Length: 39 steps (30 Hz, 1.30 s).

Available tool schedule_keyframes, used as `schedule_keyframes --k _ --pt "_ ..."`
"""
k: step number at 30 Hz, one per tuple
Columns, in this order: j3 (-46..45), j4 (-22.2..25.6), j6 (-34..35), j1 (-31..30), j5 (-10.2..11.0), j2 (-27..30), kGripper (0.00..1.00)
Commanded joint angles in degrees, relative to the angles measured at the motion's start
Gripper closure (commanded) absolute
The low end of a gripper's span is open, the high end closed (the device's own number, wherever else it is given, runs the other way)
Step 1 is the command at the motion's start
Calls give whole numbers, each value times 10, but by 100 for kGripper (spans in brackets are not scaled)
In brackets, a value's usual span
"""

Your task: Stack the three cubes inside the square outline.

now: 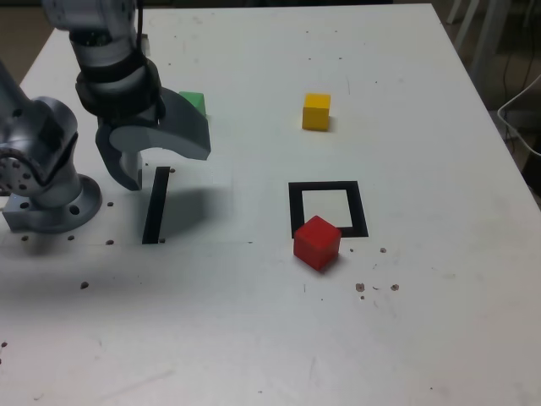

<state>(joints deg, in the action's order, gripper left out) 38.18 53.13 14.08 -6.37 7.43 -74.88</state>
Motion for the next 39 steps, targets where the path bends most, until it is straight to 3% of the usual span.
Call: schedule_keyframes --k 1,10,20,32,39 --pt "-2 2 -1 -1 -2 0 0" --pt "0 8 -2 -1 -6 -5 0" --pt "77 68 -1 -13 -8 -16 0" --pt "188 89 -8 -83 5 -93 1" --pt "279 135 -20 -141 20 -144 1"
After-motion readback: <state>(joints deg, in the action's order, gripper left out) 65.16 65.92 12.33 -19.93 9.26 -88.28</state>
